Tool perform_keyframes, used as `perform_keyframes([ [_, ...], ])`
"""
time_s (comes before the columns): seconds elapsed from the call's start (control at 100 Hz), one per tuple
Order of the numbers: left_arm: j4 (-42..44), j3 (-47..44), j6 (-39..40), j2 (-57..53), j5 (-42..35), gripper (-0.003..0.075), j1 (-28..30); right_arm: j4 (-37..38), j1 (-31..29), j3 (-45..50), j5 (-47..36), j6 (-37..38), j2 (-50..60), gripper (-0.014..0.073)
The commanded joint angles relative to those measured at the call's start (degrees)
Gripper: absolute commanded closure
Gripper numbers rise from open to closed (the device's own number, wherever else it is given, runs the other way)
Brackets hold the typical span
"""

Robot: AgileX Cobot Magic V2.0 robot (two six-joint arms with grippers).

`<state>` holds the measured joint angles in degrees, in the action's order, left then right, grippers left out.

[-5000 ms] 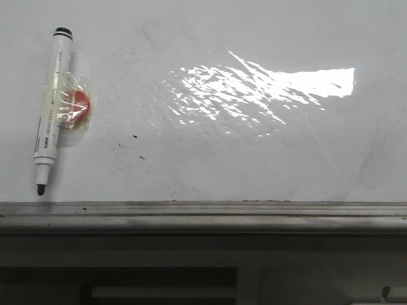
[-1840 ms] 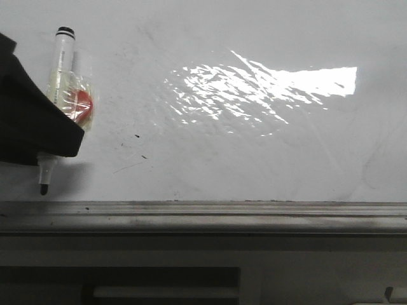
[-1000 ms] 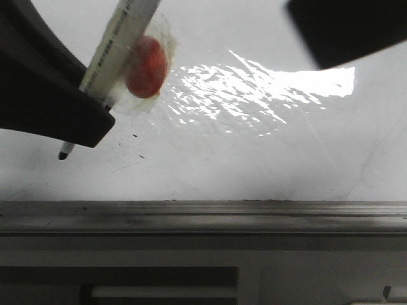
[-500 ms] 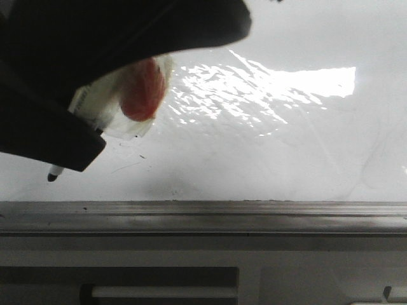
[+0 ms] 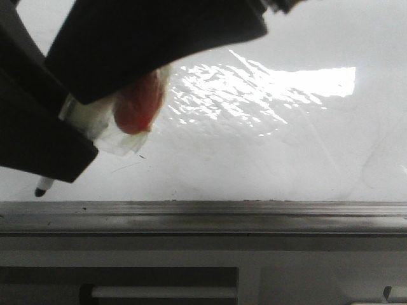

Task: Write number 9 on whiteboard

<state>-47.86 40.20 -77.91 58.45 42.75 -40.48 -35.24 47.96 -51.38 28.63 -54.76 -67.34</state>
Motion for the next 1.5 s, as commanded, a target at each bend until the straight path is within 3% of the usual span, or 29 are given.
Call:
perform_keyframes([
  [0.0,-4.0,3.6,5.9,-4.3,-3.2,0.0349,0.4,1.1,-1.9,-5.0,10.0,4.6,1.0,0.0655],
  [0.03,-4.0,3.8,7.1,-5.8,-3.2,0.0289,0.7,3.1,-2.7,-6.7,13.6,7.1,1.0,0.0655],
  [0.09,-4.1,3.9,8.4,-9.7,-3.3,0.0241,1.5,7.7,-4.3,-10.9,21.2,13.1,1.0,0.0655],
  [0.24,-3.6,3.2,14.3,-19.6,-4.1,0.0302,4.4,26.5,-4.3,-22.1,27.4,29.2,1.0,0.0640],
  [0.38,0.8,0.8,23.5,-28.4,-8.2,0.0436,7.9,46.5,-2.2,-23.2,16.8,45.6,2.9,0.0629],
  [0.55,5.0,-1.9,29.8,-35.1,-9.3,0.0583,12.0,60.1,0.1,-11.9,1.6,59.5,9.1,0.0629],
  [0.65,3.6,-2.7,29.8,-37.2,-9.3,0.0629,13.3,71.3,0.5,-0.9,-6.5,71.1,14.0,0.0629],
  [0.7,3.0,-2.9,29.8,-37.6,-9.3,0.0641,13.5,81.0,0.5,4.5,-9.0,77.1,15.5,0.0629],
  [0.82,1.9,-3.6,29.8,-37.7,-9.3,0.0671,13.5,96.0,0.5,8.9,-8.5,93.1,16.4,0.0631],
  [1.01,1.1,-5.3,29.8,-37.7,-11.3,0.0741,13.5,100.5,0.5,7.5,-5.7,97.4,15.0,0.0634],
  [1.12,1.0,-6.1,29.8,-37.7,-11.9,0.0741,13.5,100.5,0.5,7.0,-1.6,97.5,14.7,0.0634],
  [1.49,-0.7,-7.3,29.8,-37.7,-11.9,0.0741,13.5,100.8,-1.2,7.0,-0.4,101.6,11.6,0.0634],
])
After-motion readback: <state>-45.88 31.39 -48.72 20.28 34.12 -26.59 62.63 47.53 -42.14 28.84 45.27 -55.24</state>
